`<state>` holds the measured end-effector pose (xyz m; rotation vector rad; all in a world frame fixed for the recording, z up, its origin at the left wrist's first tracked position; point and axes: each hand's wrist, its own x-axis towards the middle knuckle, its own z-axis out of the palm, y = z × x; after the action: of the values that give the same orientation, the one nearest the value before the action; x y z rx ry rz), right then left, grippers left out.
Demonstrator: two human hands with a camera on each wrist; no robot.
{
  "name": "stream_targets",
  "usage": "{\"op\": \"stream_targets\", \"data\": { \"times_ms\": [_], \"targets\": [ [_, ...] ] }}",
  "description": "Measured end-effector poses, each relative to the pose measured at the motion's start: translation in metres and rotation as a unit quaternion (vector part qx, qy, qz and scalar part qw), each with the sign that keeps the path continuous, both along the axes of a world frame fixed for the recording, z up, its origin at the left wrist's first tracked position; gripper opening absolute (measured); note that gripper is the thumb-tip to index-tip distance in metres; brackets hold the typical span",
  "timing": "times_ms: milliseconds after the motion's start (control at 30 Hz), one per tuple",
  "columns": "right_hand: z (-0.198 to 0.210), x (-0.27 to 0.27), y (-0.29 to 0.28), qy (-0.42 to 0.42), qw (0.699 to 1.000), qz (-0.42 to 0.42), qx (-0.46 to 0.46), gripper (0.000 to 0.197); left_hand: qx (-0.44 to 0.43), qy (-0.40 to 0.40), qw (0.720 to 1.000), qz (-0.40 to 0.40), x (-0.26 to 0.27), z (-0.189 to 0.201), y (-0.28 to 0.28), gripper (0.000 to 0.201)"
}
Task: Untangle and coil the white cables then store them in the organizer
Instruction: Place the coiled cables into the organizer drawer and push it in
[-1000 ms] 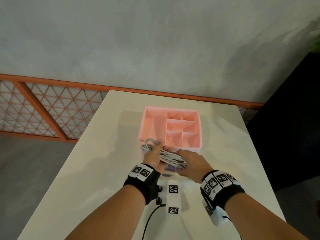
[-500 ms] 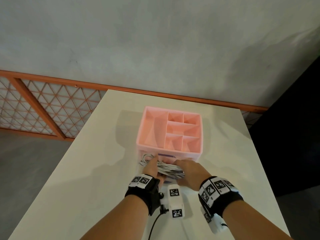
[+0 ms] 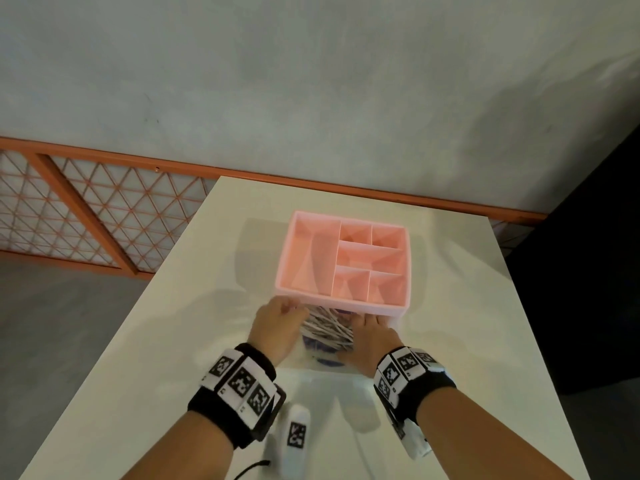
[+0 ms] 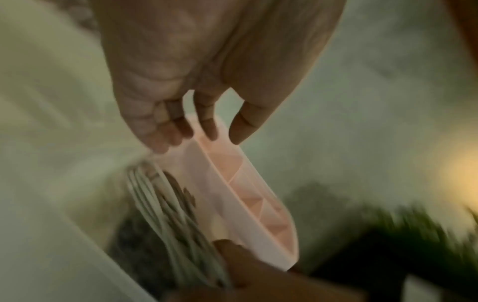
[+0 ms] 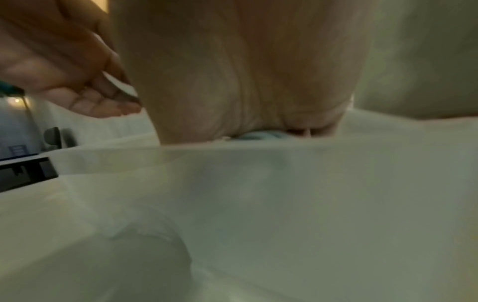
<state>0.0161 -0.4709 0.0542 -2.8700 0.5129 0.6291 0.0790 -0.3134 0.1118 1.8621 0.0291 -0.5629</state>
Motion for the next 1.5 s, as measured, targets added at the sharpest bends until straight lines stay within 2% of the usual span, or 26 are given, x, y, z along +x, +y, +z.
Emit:
{"op": "stream_targets", "data": {
  "times_ms": [33,67,100,133,200,267,367,467,500,567,700,833,1000,1133,1200,1300,1500],
  "targets": [
    [-0.001,-0.001,0.0,-0.002,1.0,0.004,-0.009,0.082,0.093,-0.107,0.989,-0.044,0.003,-0.002,0.004,0.017],
    [0.0,-0.002,0.001,-0.006,1.0,0.006,-0.007,0.087,0.175,-0.197,0.96,-0.097,0.005,-0.005,0.008,0.036],
    [-0.001,-0.004,0.001,-0.014,1.0,0.004,0.004,0.09,0.235,-0.26,0.924,-0.151,0.008,-0.006,0.009,0.055],
    [-0.002,-0.006,0.0,-0.029,0.999,0.0,0.02,0.092,0.291,-0.286,0.887,-0.215,0.01,-0.009,0.011,0.074],
    [-0.002,-0.011,0.0,-0.063,0.997,-0.012,0.048,0.093,0.365,-0.287,0.827,-0.318,0.014,-0.014,0.012,0.105],
    [0.0,-0.018,-0.002,-0.09,0.994,-0.009,0.053,0.091,0.408,-0.266,0.784,-0.384,0.017,-0.018,0.013,0.122],
    [0.009,-0.032,-0.002,-0.114,0.993,0.003,0.041,0.08,0.449,-0.285,0.734,-0.422,0.019,-0.023,0.013,0.136],
    [0.013,-0.049,-0.001,-0.209,0.977,0.022,0.019,0.063,0.469,-0.309,0.702,-0.437,0.016,-0.029,0.014,0.14],
    [0.012,-0.055,0.0,-0.229,0.973,0.039,-0.002,0.057,0.472,-0.306,0.699,-0.441,0.015,-0.03,0.014,0.14],
    [0.007,-0.064,0.003,-0.214,0.974,0.071,-0.024,0.053,0.473,-0.3,0.699,-0.444,0.014,-0.03,0.013,0.139],
    [-0.008,-0.071,0.009,-0.132,0.987,0.073,-0.046,0.077,0.468,-0.287,0.707,-0.445,0.012,-0.03,0.011,0.138],
    [-0.007,-0.056,0.017,-0.116,0.991,0.041,-0.051,0.103,0.457,-0.288,0.715,-0.444,0.012,-0.03,0.012,0.133],
    [-0.004,-0.037,0.019,-0.084,0.995,-0.017,-0.043,0.111,0.434,-0.294,0.733,-0.434,0.016,-0.029,0.015,0.121],
    [-0.007,-0.049,0.017,-0.12,0.993,-0.003,0.007,0.101,0.42,-0.303,0.746,-0.418,0.016,-0.031,0.016,0.115],
    [-0.008,-0.06,0.014,-0.165,0.986,0.01,-0.012,0.088,0.411,-0.316,0.756,-0.399,0.017,-0.032,0.016,0.109],
    [-0.004,-0.068,0.008,-0.182,0.981,0.015,-0.064,0.073,0.396,-0.325,0.771,-0.377,0.017,-0.034,0.015,0.105],
    [0.004,-0.055,-0.006,-0.18,0.975,0.052,-0.122,0.081,0.377,-0.323,0.787,-0.367,0.017,-0.037,0.014,0.104]
  ]
}}
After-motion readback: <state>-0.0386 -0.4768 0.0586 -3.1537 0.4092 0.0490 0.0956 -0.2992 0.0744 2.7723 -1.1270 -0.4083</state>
